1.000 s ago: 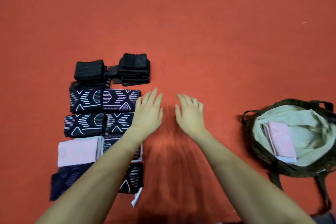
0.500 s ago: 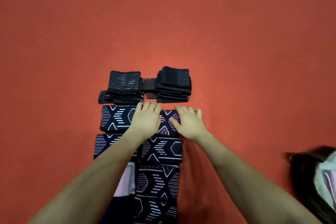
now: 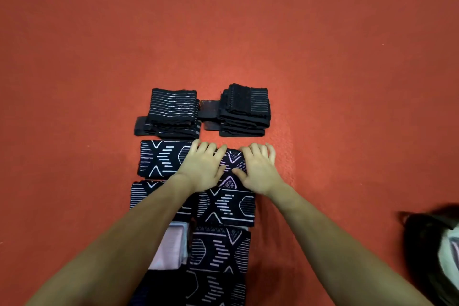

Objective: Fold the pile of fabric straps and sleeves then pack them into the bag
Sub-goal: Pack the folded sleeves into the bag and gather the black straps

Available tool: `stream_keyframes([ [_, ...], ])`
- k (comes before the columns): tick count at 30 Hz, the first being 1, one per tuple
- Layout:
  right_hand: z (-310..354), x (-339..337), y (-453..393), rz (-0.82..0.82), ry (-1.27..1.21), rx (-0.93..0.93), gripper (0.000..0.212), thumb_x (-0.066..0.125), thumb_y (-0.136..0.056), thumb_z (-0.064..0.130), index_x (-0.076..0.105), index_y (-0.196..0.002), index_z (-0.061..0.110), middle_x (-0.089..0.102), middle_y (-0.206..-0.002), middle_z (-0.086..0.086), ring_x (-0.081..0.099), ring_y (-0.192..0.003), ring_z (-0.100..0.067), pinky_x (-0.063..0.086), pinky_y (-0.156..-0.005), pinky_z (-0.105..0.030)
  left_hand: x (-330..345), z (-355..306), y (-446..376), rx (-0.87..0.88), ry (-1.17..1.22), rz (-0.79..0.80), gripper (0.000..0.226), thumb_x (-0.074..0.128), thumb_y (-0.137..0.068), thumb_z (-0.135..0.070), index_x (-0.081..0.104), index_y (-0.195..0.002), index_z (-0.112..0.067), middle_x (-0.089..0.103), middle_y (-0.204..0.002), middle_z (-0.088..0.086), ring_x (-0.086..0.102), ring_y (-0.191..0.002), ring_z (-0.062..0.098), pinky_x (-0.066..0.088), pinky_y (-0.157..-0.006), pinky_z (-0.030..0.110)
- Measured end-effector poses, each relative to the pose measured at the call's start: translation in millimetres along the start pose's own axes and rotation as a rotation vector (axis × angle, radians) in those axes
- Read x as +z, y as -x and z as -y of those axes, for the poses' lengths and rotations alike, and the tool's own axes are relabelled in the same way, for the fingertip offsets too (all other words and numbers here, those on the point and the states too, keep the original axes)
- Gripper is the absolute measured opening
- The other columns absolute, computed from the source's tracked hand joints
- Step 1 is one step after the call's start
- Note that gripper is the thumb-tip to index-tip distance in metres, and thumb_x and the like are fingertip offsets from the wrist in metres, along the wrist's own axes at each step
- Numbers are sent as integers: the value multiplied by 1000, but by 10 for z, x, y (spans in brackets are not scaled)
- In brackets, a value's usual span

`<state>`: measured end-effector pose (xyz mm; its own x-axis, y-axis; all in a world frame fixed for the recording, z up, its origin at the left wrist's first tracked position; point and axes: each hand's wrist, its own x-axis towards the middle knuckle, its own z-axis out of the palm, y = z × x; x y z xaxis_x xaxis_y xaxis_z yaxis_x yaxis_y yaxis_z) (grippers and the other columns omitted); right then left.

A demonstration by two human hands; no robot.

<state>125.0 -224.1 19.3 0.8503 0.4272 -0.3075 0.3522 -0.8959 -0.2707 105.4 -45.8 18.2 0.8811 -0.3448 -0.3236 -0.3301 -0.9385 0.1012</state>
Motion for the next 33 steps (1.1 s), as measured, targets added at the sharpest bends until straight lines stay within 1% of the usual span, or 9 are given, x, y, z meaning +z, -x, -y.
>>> stream_keyframes([
  [3,-39,-1,49,-38,-17,-54,50,54,-92,42,45,-128,9,47,-129,-6,32,-132,-26,-6,-111,-41,40,20,-12,49,-50,-167,53,58,-87,-39,59,-123,0,63,-93,14,61,-83,33,43,-90,50],
  [6,-105,27,129,-81,-69,-79,47,54,-93,42,48,-125,8,55,-126,-4,43,-128,-23,-6,-111,-43,-1,-5,-19,104,-96,-316,48,68,-81,-39,66,-109,1,63,-84,12,61,-73,30,49,-83,46],
  [9,-185,45,230,-170,-66,-104,47,51,-91,47,55,-118,10,64,-110,-3,60,-107,-23,6,-107,-45,-42,-39,-30,161,-154,-403,52,43,-89,-44,67,-104,-1,61,-81,11,59,-68,28,46,-82,44],
  [11,-230,13,309,-249,-51,-100,50,45,-87,50,61,-114,11,66,-99,-1,65,-96,-21,16,-100,-44,-85,-93,-42,184,-183,-424,55,36,-90,-45,67,-105,-1,60,-81,11,59,-67,28,40,-83,43],
  [18,-469,-245,668,-416,22,-84,51,42,-86,50,65,-116,15,68,-94,0,63,-109,-22,19,-95,-42,-337,-530,-38,202,-209,-538,54,37,-90,-45,68,-107,-4,61,-81,8,61,-71,26,32,-82,38],
  [22,-697,-378,1001,-490,27,-47,51,42,-87,49,65,-117,15,68,-98,0,62,-109,-22,20,-95,-41,-493,-905,-49,237,-221,-554,53,38,-90,-46,67,-108,-6,61,-82,7,61,-71,24,31,-81,39],
  [25,-922,-466,1317,-532,24,-4,50,42,-88,50,63,-119,17,67,-98,4,61,-105,-22,20,-93,-40,-606,-1276,-83,267,-245,-557,52,38,-90,-46,67,-107,-6,60,-80,6,60,-69,24,32,-78,38],
  [30,-1453,-635,1894,-603,45,95,49,41,-89,53,63,-120,22,66,-97,9,44,-102,-18,21,-86,-37,-811,-2078,-203,340,-253,-545,52,37,-90,-46,69,-105,-8,60,-78,6,58,-63,25,29,-71,38],
  [33,-1885,-780,2267,-647,64,151,48,41,-89,52,63,-119,22,67,-96,8,41,-99,-19,21,-83,-37,-935,-2657,-363,393,-260,-542,51,37,-90,-46,69,-105,-10,61,-79,5,58,-63,24,28,-70,38],
])
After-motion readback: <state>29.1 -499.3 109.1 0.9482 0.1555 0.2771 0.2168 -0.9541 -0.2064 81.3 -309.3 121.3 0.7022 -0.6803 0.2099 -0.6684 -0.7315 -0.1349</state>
